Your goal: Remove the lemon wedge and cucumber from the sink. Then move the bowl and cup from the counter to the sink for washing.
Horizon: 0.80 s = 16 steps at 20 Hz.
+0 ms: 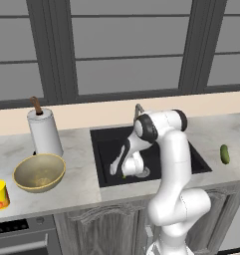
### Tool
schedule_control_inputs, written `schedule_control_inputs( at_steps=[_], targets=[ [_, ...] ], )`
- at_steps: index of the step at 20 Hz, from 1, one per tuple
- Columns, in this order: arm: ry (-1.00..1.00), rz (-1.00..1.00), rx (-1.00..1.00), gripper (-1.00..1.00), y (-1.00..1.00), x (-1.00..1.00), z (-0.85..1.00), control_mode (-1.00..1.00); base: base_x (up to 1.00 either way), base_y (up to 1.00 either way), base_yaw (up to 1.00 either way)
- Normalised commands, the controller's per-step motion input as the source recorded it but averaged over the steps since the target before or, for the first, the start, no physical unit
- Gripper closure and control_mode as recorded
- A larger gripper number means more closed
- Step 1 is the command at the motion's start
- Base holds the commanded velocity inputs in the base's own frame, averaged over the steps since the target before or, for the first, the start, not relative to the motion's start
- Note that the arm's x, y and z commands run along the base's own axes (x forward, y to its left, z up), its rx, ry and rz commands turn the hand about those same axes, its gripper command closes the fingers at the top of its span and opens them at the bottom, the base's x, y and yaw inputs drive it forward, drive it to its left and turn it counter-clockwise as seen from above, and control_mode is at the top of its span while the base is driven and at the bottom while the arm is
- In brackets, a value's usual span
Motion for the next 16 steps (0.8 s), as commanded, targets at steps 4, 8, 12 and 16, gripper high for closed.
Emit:
schedule_control_inputs(
  at_steps=[4,8,12,16],
  targets=[
    [-0.02,0.00,0.00,-1.00,0.11,0.08,-0.10,-1.00,0.00,0.00,0.00],
    [-0.03,0.00,0.00,-1.00,0.07,0.09,-0.11,-1.00,0.00,0.00,0.00],
    [-0.04,0.00,0.00,-1.00,0.04,0.10,-0.12,-1.00,0.00,0.00,0.00],
    [-0.04,0.00,0.00,-1.00,0.02,0.08,-0.13,-1.00,0.00,0.00,0.00]
  ],
)
